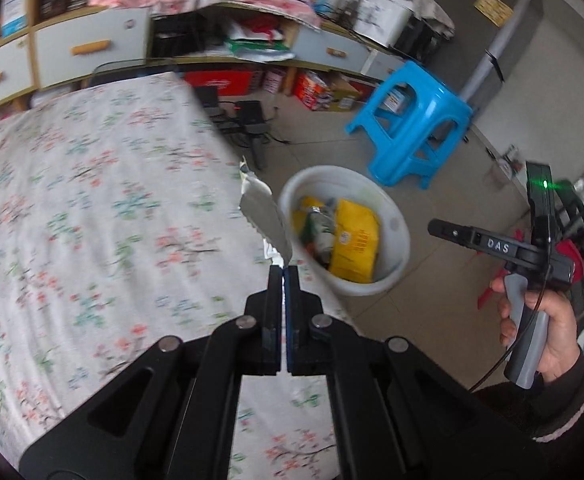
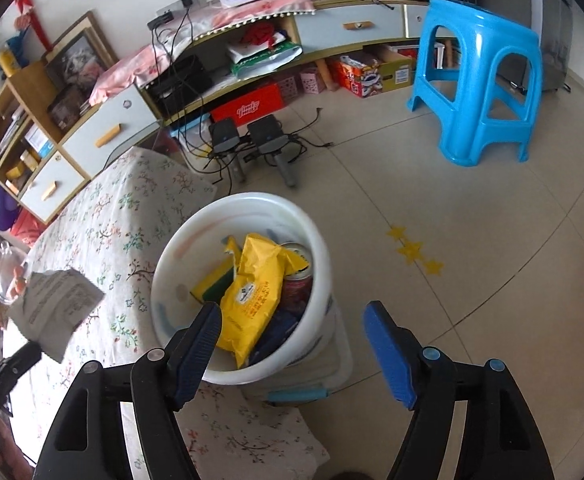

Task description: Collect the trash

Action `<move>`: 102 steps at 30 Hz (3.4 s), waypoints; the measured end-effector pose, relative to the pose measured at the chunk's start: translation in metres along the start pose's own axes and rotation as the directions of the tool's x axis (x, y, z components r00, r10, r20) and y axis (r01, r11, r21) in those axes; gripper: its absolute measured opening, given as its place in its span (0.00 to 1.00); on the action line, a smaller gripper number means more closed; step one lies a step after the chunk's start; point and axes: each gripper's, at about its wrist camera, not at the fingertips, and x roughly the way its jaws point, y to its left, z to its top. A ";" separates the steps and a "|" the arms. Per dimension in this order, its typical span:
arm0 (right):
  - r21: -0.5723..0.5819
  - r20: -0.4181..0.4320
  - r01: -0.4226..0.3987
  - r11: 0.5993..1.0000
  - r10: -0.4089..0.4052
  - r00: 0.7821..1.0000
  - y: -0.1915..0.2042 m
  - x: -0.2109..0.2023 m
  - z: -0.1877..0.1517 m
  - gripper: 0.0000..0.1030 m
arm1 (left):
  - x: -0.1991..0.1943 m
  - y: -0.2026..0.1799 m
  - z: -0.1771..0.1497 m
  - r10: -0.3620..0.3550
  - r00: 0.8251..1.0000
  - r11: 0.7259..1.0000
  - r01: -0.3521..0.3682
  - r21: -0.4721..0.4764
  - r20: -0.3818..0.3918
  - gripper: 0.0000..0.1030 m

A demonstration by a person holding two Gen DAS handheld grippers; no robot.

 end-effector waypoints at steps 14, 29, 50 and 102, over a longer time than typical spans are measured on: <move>0.054 0.023 -0.008 0.998 0.007 1.000 -0.030 -0.011 0.000 0.73 | 0.058 -0.059 0.014 -0.012 0.998 0.989 0.021 0.149 -0.057 0.01; 0.072 0.033 -0.007 0.997 0.004 0.999 -0.032 -0.014 -0.001 0.73 | 0.057 -0.048 0.019 0.129 0.991 0.985 -0.126 0.113 -0.019 0.75; -0.184 0.096 -0.019 0.983 0.037 0.995 0.070 -0.058 -0.056 0.83 | -0.043 0.023 -0.044 0.381 0.925 0.924 -0.381 -0.042 -0.007 0.99; -0.340 0.188 0.015 0.940 0.052 0.981 0.172 -0.054 -0.114 1.00 | -0.122 0.089 -0.106 0.519 0.854 0.837 -0.497 -0.231 0.044 0.99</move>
